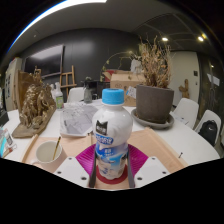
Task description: Pour water
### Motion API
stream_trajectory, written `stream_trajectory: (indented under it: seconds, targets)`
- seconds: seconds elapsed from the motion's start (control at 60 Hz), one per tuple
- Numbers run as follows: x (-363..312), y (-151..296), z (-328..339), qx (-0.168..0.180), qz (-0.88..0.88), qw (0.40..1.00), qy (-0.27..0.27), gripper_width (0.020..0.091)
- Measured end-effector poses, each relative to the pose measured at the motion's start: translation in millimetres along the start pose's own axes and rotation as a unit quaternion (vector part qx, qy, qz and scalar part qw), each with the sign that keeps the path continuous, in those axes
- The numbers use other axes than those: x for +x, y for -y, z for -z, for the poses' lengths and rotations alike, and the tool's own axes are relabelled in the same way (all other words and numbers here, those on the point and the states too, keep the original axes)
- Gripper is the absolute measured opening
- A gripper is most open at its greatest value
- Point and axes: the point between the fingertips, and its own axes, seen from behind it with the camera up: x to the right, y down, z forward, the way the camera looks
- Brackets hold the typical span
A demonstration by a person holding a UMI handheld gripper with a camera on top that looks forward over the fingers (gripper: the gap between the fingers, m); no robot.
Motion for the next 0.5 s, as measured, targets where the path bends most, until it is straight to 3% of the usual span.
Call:
stream_trajectory:
  seconds: [0.117,0.15,0.2,0.5]
  targets:
    - [1.6,-4.7,1.5,-0.021,-0.007,1.0,-0.001,0.0535]
    - [2.2,-8.3,3.5,-0.034,-0.01,0.999,-0.003,0.0637]
    - [-1.2,-9.8,10.1,-0.047,-0.015,0.999,-0.003,0.0858]
    - [-36.0,13.0,125.8,-0.086,0.009,0.996,-0.017,0.0856]
